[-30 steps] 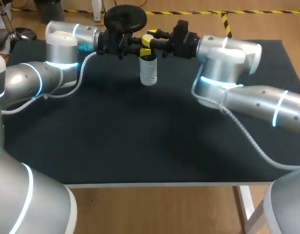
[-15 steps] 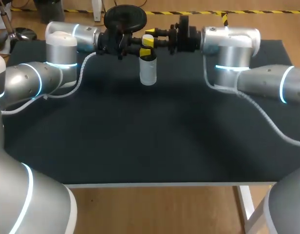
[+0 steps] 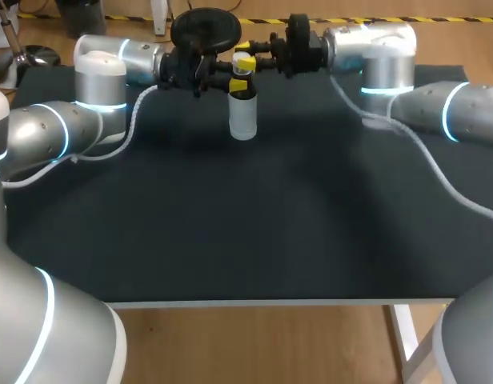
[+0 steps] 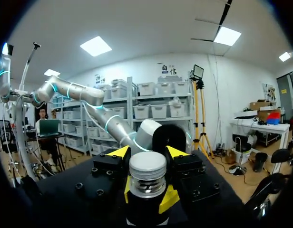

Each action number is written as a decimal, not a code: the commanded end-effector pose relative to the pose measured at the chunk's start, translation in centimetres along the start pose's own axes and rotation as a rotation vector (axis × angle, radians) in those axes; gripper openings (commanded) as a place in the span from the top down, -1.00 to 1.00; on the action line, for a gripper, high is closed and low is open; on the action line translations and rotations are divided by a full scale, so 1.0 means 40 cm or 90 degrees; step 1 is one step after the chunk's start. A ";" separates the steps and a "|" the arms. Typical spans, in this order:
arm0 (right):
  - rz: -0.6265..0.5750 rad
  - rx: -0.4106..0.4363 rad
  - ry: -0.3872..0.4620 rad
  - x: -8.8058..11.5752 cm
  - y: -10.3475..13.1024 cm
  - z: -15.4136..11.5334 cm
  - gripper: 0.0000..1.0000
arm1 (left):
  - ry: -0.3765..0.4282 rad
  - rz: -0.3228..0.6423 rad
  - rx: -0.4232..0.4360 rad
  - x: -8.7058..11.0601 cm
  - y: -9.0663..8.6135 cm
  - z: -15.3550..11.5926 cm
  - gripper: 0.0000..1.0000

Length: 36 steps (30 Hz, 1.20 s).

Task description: Unscrew the bottle cap

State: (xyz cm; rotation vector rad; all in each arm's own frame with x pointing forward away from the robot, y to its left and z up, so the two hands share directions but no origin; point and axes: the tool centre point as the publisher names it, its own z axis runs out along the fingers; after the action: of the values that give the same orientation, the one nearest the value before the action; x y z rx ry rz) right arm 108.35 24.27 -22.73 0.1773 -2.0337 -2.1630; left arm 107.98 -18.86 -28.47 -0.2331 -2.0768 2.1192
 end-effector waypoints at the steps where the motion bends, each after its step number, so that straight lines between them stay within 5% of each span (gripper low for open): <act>1: -0.020 0.017 0.292 -0.027 0.055 -0.051 1.00 | 0.004 0.000 -0.001 -0.007 -0.001 -0.001 1.00; 6: -0.034 0.051 0.195 -0.033 0.099 -0.157 1.00 | 0.004 0.000 -0.001 -0.007 -0.001 -0.001 1.00; 14: -0.023 0.100 0.048 0.013 0.091 -0.332 1.00 | 0.004 0.000 -0.001 -0.007 -0.001 -0.001 1.00; 26: 0.001 0.141 -0.182 0.115 -0.026 -0.462 1.00 | 0.004 0.000 -0.001 -0.007 -0.001 -0.001 1.00; 36: 0.028 0.229 -0.293 0.173 -0.183 -0.528 1.00 | 0.004 0.000 -0.001 -0.007 -0.001 -0.001 1.00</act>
State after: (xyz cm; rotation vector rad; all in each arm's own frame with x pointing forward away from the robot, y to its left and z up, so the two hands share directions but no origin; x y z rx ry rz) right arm 107.66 3.48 -31.16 0.0842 -2.3472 -1.7427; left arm 107.98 -18.86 -28.46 -0.2333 -2.0770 2.1185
